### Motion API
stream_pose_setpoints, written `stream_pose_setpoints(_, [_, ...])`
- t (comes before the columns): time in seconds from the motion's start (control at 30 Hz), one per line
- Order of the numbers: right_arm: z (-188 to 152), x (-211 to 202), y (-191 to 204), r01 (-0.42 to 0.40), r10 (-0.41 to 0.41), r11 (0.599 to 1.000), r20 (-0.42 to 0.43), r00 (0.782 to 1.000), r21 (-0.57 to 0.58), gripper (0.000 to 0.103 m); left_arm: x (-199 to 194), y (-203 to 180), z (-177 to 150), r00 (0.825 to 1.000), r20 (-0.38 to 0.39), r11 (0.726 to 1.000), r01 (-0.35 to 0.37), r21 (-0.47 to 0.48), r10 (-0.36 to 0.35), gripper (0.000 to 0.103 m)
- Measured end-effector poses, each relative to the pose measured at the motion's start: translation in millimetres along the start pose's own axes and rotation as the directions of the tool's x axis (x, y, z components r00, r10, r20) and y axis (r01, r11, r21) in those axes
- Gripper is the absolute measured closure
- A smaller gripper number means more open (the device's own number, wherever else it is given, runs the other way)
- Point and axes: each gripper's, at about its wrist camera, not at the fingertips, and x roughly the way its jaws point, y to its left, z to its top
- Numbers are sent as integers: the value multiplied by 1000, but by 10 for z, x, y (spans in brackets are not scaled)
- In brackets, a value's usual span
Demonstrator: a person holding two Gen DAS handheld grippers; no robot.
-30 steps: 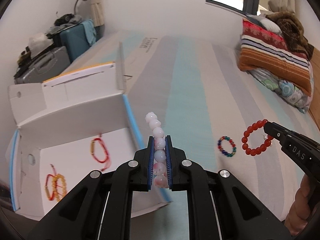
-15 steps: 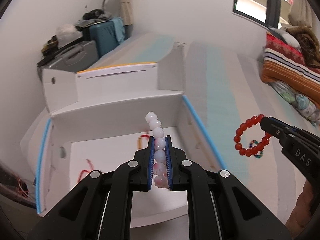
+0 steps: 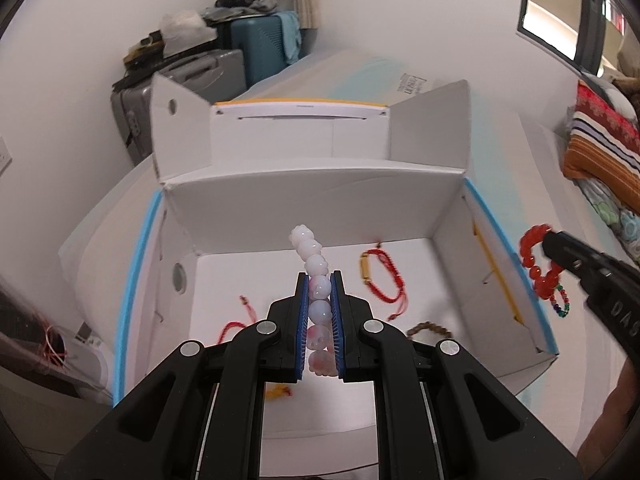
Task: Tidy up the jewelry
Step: 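Carry the red bead bracelet in the right tool while the left tool carries the white bracelet into the box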
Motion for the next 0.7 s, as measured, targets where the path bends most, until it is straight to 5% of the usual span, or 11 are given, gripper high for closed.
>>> stream_pose_setpoints(0.27, [177,-248,138,-8,9,1000,69,998,-1,90,-77,244,109,999,12,999,-36,-27,36,93])
stream_pose_setpoints(0.7, [-143,395,399,-40,36,999,-105,994,-34,90,76,410,43,998,-34,998,-52,-42,51,93])
